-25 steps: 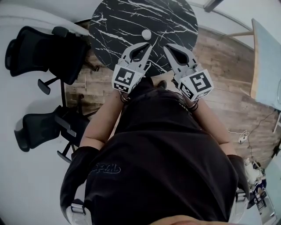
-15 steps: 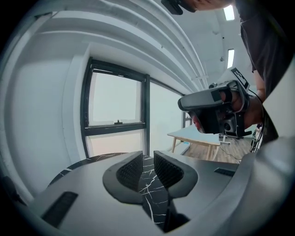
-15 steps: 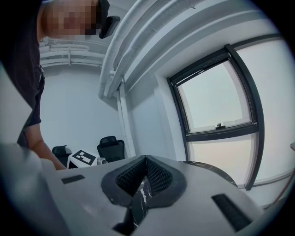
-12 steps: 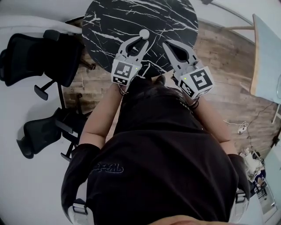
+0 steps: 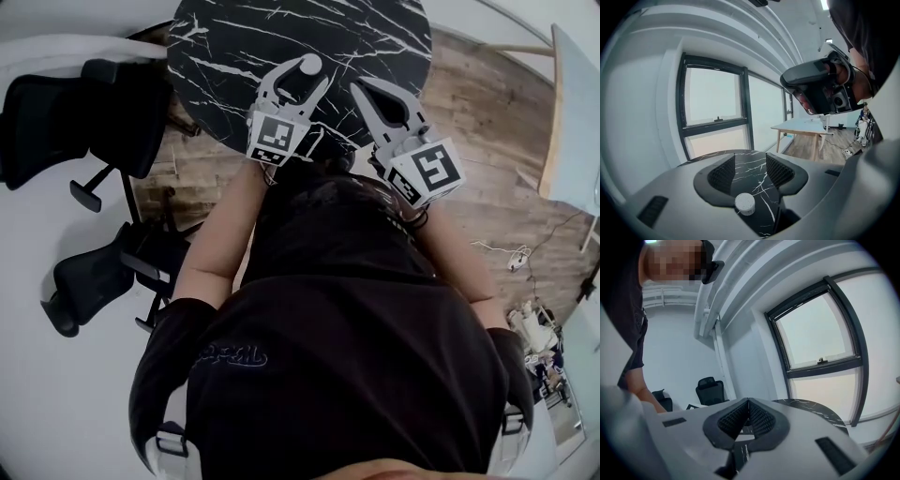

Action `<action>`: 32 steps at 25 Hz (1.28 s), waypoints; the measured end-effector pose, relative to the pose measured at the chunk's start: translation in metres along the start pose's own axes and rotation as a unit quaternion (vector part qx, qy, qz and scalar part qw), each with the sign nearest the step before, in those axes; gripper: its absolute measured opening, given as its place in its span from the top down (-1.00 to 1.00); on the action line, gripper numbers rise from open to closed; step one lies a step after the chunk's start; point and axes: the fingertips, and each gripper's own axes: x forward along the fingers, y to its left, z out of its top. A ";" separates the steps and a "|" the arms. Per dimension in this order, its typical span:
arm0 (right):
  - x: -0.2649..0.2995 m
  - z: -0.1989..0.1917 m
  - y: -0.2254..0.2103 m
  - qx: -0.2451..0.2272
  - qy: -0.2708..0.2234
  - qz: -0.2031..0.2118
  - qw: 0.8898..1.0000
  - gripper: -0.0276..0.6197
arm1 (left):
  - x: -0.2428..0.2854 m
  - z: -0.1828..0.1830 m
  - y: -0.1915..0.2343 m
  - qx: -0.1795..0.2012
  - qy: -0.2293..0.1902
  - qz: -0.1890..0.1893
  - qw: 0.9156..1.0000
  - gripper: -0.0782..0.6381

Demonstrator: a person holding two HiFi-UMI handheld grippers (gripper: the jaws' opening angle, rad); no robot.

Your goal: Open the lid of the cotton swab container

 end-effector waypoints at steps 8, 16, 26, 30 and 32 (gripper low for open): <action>0.015 -0.004 -0.022 0.008 0.008 -0.022 1.000 0.84 | 0.020 -0.020 0.008 -0.012 0.004 -0.021 1.000 0.06; 0.022 -0.010 -0.031 0.020 0.021 -0.042 0.999 0.84 | 0.037 -0.046 0.010 -0.045 -0.018 -0.052 0.998 -0.14; 0.024 -0.019 -0.036 0.025 0.026 -0.068 0.997 0.84 | 0.053 -0.084 0.014 -0.049 0.007 -0.066 0.997 -0.21; 0.024 -0.027 -0.037 0.032 0.033 -0.077 0.996 0.84 | 0.061 -0.106 0.013 -0.050 0.028 -0.071 0.996 -0.21; 0.024 -0.030 -0.037 0.035 0.036 -0.081 0.995 0.84 | 0.065 -0.117 0.012 -0.051 0.041 -0.073 0.995 -0.21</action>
